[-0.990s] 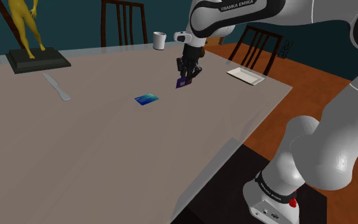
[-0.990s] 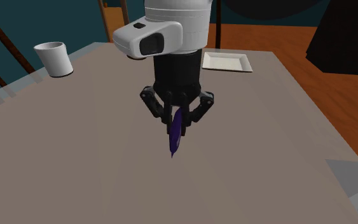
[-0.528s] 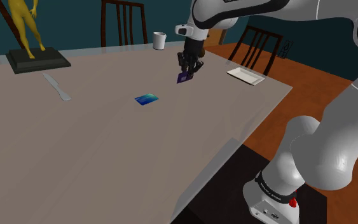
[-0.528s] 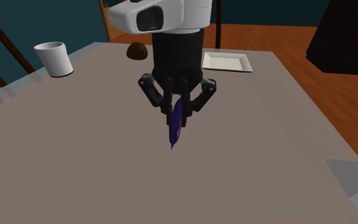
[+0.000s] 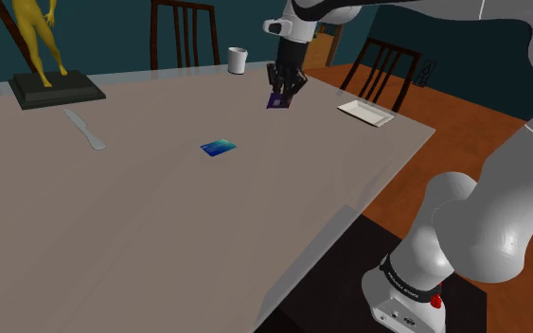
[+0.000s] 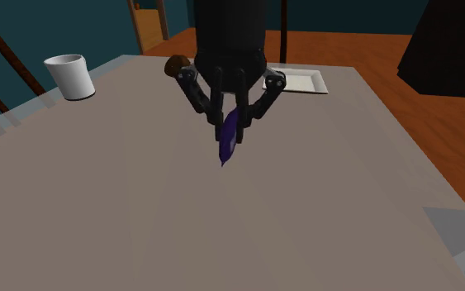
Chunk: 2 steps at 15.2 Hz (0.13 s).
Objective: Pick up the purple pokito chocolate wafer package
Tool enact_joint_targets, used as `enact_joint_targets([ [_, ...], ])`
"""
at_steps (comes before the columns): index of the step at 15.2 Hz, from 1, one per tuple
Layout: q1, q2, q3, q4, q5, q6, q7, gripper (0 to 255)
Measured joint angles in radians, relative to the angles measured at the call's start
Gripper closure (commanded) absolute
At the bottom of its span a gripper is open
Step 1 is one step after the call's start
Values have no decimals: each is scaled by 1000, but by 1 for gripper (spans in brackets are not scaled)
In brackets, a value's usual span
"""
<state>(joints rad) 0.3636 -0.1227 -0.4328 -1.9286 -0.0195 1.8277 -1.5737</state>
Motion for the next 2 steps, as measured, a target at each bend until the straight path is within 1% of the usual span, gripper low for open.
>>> enact_joint_targets([
  [2, 1, -2, 1, 21, 0, -22, 2, 255],
])
